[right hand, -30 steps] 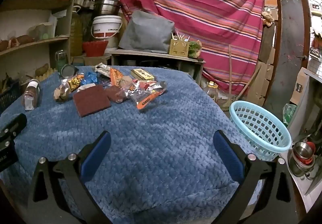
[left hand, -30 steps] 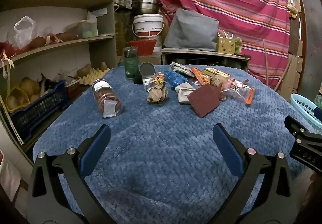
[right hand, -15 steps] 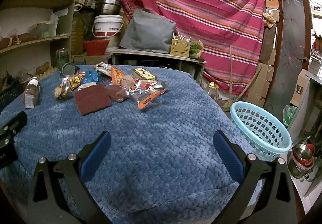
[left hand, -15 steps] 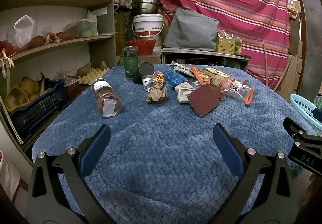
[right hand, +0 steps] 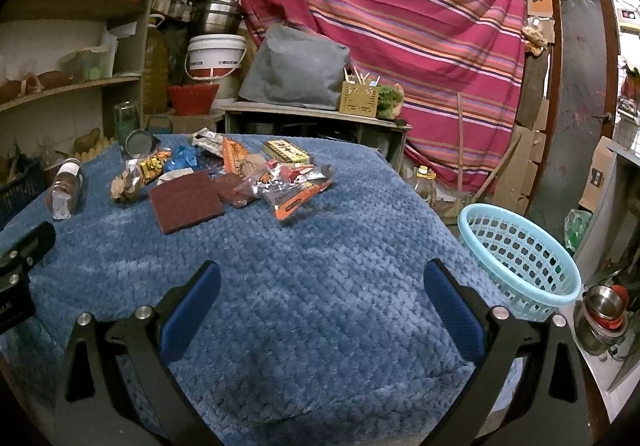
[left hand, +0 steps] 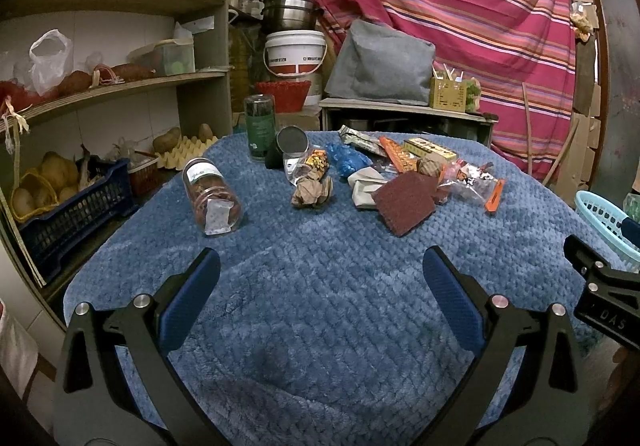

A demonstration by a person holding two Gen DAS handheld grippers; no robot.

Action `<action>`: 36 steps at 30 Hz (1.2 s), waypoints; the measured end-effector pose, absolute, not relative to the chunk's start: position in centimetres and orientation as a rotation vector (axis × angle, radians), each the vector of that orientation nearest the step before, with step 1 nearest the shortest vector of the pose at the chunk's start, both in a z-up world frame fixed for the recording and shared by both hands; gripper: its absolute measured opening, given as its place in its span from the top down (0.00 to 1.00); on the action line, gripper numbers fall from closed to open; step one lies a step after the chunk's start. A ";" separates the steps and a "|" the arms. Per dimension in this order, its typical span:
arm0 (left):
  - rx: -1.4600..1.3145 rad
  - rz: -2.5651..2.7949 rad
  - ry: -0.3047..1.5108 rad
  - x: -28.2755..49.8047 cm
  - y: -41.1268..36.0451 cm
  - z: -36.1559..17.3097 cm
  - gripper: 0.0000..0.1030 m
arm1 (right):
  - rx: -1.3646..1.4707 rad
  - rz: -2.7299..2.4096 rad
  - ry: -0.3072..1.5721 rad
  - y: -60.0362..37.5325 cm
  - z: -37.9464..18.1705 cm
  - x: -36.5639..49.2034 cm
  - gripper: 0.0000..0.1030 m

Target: Collect trash

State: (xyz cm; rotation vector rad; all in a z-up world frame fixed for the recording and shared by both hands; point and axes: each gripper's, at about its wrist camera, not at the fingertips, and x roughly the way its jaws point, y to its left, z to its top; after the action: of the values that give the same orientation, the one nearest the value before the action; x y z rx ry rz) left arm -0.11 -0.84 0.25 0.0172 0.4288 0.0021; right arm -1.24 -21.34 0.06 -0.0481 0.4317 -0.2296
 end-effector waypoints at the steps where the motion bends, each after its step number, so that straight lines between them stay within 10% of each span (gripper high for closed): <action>1: 0.017 0.002 0.429 -0.1 -0.8 0.3 0.05 | -0.048 -0.229 0.432 -21.3 0.1 -1.2 0.04; 36: 0.012 0.000 0.423 -0.2 -0.8 0.3 0.05 | -0.038 -0.230 0.443 -21.5 0.1 -1.3 0.04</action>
State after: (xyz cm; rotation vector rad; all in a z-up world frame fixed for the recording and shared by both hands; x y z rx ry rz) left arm -0.19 -0.78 0.28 0.0120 0.4230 0.0003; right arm -1.25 -21.54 0.15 -0.0379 0.4429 -0.2302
